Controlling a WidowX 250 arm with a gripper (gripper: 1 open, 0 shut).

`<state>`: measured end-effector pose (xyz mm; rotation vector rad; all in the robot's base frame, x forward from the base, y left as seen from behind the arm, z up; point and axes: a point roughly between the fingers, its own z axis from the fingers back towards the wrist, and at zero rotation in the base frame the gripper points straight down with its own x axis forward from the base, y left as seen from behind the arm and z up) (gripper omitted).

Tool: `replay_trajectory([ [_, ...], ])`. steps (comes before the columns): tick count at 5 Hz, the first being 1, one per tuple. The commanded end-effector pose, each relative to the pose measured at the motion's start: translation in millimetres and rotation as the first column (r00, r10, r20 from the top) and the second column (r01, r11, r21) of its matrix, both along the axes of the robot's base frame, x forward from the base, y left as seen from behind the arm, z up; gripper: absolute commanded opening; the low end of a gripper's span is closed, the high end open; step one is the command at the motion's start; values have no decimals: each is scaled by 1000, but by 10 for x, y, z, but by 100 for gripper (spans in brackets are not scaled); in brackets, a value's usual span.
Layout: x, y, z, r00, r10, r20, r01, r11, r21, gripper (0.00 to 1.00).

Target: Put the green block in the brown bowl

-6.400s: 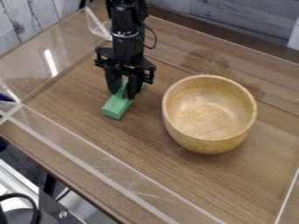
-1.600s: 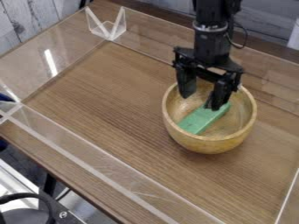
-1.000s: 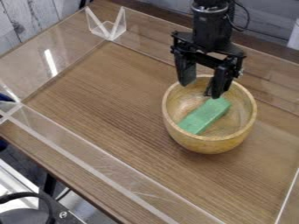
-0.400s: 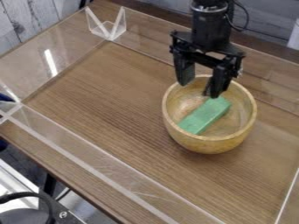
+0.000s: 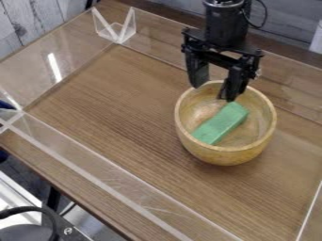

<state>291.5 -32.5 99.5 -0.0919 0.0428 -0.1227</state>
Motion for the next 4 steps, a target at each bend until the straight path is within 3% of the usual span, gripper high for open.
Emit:
replay_trajectory([
  [1,88,28,305,994,2,105,-2,1000,-3,100],
  [4,87,54,326,993,-4,118,4,1000,4,100],
])
